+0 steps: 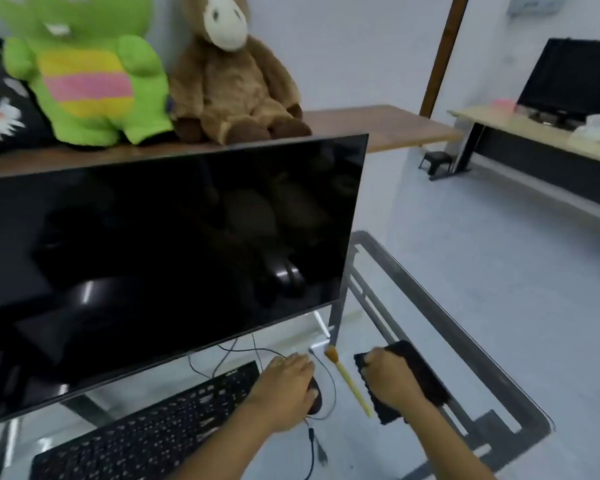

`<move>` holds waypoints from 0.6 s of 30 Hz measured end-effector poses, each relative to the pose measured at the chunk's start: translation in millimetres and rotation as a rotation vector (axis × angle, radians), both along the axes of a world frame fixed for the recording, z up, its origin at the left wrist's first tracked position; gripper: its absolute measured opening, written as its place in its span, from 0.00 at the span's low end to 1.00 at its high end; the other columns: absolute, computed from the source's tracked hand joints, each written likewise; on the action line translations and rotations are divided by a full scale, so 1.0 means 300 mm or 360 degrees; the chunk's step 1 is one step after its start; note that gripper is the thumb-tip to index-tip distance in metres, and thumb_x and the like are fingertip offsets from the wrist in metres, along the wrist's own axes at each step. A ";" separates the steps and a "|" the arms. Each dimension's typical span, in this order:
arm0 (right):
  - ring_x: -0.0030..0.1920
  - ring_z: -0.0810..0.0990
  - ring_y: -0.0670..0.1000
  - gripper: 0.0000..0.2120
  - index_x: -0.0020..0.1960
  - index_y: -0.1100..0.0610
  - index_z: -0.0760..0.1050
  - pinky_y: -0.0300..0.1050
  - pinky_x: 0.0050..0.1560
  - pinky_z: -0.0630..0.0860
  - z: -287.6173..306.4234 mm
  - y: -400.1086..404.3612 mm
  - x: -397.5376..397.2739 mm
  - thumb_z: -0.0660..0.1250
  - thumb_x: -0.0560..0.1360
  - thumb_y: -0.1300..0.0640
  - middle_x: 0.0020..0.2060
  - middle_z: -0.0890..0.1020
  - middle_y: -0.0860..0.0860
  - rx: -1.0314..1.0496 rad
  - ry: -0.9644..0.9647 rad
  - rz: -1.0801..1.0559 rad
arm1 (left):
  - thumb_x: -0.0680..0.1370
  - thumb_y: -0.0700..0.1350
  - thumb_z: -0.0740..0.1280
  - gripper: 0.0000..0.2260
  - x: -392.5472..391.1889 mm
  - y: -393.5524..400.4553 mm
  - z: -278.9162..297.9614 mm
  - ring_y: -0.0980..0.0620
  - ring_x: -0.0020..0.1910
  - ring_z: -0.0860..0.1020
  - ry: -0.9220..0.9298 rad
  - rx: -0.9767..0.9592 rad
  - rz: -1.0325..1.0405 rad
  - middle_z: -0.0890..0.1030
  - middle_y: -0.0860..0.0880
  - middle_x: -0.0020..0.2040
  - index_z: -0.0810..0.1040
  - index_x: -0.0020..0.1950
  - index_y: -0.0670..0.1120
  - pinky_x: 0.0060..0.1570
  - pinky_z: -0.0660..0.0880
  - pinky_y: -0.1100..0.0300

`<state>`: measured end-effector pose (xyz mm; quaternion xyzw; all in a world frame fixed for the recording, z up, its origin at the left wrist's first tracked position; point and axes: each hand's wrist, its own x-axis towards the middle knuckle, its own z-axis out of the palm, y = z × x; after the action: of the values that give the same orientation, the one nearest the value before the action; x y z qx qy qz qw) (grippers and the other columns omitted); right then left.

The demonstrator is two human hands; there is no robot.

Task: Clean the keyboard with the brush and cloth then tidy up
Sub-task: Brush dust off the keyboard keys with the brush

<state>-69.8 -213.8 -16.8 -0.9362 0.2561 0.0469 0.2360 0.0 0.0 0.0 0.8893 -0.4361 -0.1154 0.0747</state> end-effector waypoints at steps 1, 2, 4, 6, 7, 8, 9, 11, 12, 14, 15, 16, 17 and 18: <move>0.35 0.77 0.45 0.03 0.47 0.56 0.73 0.30 0.28 0.66 -0.050 0.000 -0.018 0.62 0.78 0.58 0.36 0.77 0.48 0.0039 0.0077 -0.0014 | 0.82 0.53 0.52 0.24 -0.009 -0.017 -0.046 0.47 0.75 0.55 0.0013 0.0116 -0.0029 0.59 0.47 0.76 0.59 0.75 0.43 0.74 0.50 0.52; 0.38 0.78 0.46 0.05 0.52 0.56 0.74 0.32 0.33 0.71 -0.093 0.002 -0.031 0.64 0.78 0.55 0.41 0.78 0.48 0.0061 0.0110 -0.0073 | 0.82 0.53 0.51 0.25 -0.015 -0.032 -0.092 0.48 0.76 0.52 0.0021 0.0176 -0.0063 0.55 0.46 0.78 0.55 0.77 0.43 0.74 0.48 0.52; 0.46 0.78 0.49 0.11 0.56 0.53 0.73 0.41 0.46 0.75 -0.171 0.012 -0.073 0.66 0.76 0.49 0.48 0.77 0.48 -0.0026 0.0258 -0.0010 | 0.83 0.53 0.49 0.26 -0.041 -0.041 -0.174 0.47 0.77 0.49 -0.0009 0.0283 -0.0071 0.52 0.44 0.78 0.52 0.77 0.42 0.75 0.48 0.50; 0.46 0.76 0.50 0.12 0.55 0.51 0.72 0.45 0.50 0.72 -0.226 0.017 -0.103 0.66 0.75 0.46 0.49 0.73 0.47 -0.0092 0.0254 -0.0026 | 0.83 0.52 0.48 0.26 -0.064 -0.057 -0.221 0.45 0.77 0.49 -0.0055 0.0300 -0.0078 0.51 0.43 0.78 0.52 0.77 0.41 0.74 0.51 0.50; 0.45 0.76 0.50 0.11 0.54 0.51 0.72 0.45 0.49 0.71 -0.240 0.021 -0.106 0.66 0.75 0.47 0.48 0.73 0.46 -0.0122 0.0222 -0.0046 | 0.83 0.52 0.48 0.25 -0.072 -0.062 -0.232 0.45 0.77 0.49 -0.0076 0.0286 -0.0069 0.50 0.42 0.78 0.53 0.77 0.41 0.74 0.51 0.50; 0.45 0.77 0.50 0.09 0.52 0.51 0.72 0.45 0.47 0.70 -0.237 0.031 -0.109 0.65 0.76 0.49 0.48 0.74 0.47 -0.0138 0.0207 -0.0047 | 0.83 0.52 0.48 0.25 -0.076 -0.063 -0.236 0.45 0.77 0.49 -0.0103 0.0264 -0.0051 0.50 0.42 0.78 0.53 0.77 0.41 0.74 0.51 0.50; 0.46 0.77 0.50 0.06 0.50 0.52 0.72 0.45 0.46 0.70 -0.244 0.036 -0.108 0.64 0.76 0.51 0.48 0.74 0.47 -0.0163 0.0189 -0.0062 | 0.83 0.52 0.48 0.25 -0.077 -0.062 -0.247 0.45 0.77 0.49 -0.0122 0.0246 -0.0039 0.50 0.42 0.78 0.53 0.77 0.41 0.74 0.51 0.50; 0.43 0.78 0.51 0.03 0.45 0.53 0.70 0.44 0.43 0.72 -0.251 0.039 -0.100 0.61 0.77 0.55 0.45 0.76 0.48 -0.0175 0.0113 -0.0104 | 0.83 0.52 0.48 0.25 -0.077 -0.056 -0.254 0.46 0.77 0.49 -0.0138 0.0248 -0.0021 0.50 0.43 0.79 0.52 0.77 0.41 0.74 0.50 0.50; 0.40 0.78 0.50 0.06 0.42 0.54 0.69 0.45 0.41 0.75 -0.240 0.033 -0.096 0.61 0.78 0.56 0.42 0.77 0.48 -0.0114 0.0063 -0.0152 | 0.83 0.52 0.48 0.25 -0.077 -0.053 -0.245 0.47 0.77 0.49 -0.0134 0.0236 -0.0004 0.50 0.43 0.79 0.52 0.77 0.41 0.74 0.50 0.50; 0.35 0.78 0.49 0.09 0.39 0.55 0.70 0.43 0.35 0.76 -0.198 0.025 -0.075 0.63 0.78 0.58 0.36 0.78 0.50 0.0146 -0.0150 -0.0263 | 0.83 0.52 0.48 0.25 -0.069 -0.017 -0.228 0.48 0.77 0.50 -0.0116 0.0152 0.0103 0.51 0.45 0.79 0.52 0.78 0.43 0.75 0.48 0.52; 0.33 0.77 0.48 0.09 0.39 0.54 0.71 0.40 0.31 0.74 -0.163 0.024 -0.063 0.64 0.78 0.58 0.34 0.77 0.51 0.0245 -0.0297 -0.0292 | 0.83 0.52 0.49 0.25 -0.062 0.007 -0.220 0.50 0.77 0.50 -0.0107 0.0073 0.0183 0.51 0.46 0.79 0.52 0.78 0.43 0.75 0.47 0.55; 0.32 0.76 0.47 0.09 0.39 0.53 0.71 0.36 0.30 0.71 -0.117 0.034 -0.048 0.64 0.78 0.60 0.34 0.77 0.51 0.0305 -0.0440 -0.0298 | 0.83 0.52 0.49 0.25 -0.058 0.042 -0.213 0.51 0.77 0.50 -0.0082 -0.0017 0.0285 0.51 0.47 0.79 0.52 0.78 0.44 0.74 0.46 0.56; 0.32 0.75 0.47 0.08 0.40 0.54 0.72 0.34 0.30 0.69 -0.075 0.053 -0.031 0.64 0.78 0.61 0.34 0.76 0.52 0.0332 -0.0593 -0.0278 | 0.83 0.53 0.50 0.25 -0.057 0.090 -0.208 0.52 0.77 0.50 -0.0059 -0.0112 0.0392 0.51 0.49 0.79 0.52 0.78 0.45 0.74 0.45 0.58; 0.33 0.75 0.47 0.06 0.43 0.56 0.71 0.33 0.31 0.67 -0.025 0.082 -0.015 0.63 0.78 0.62 0.35 0.76 0.52 0.0370 -0.0722 -0.0254 | 0.83 0.54 0.50 0.25 -0.059 0.146 -0.202 0.53 0.77 0.50 -0.0032 -0.0203 0.0515 0.51 0.50 0.79 0.52 0.78 0.47 0.74 0.45 0.58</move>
<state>-74.2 -189.2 -24.4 -0.8662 0.2626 -0.1538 0.3963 -17.8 43.7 -60.6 0.9425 -0.2945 -0.0650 0.1442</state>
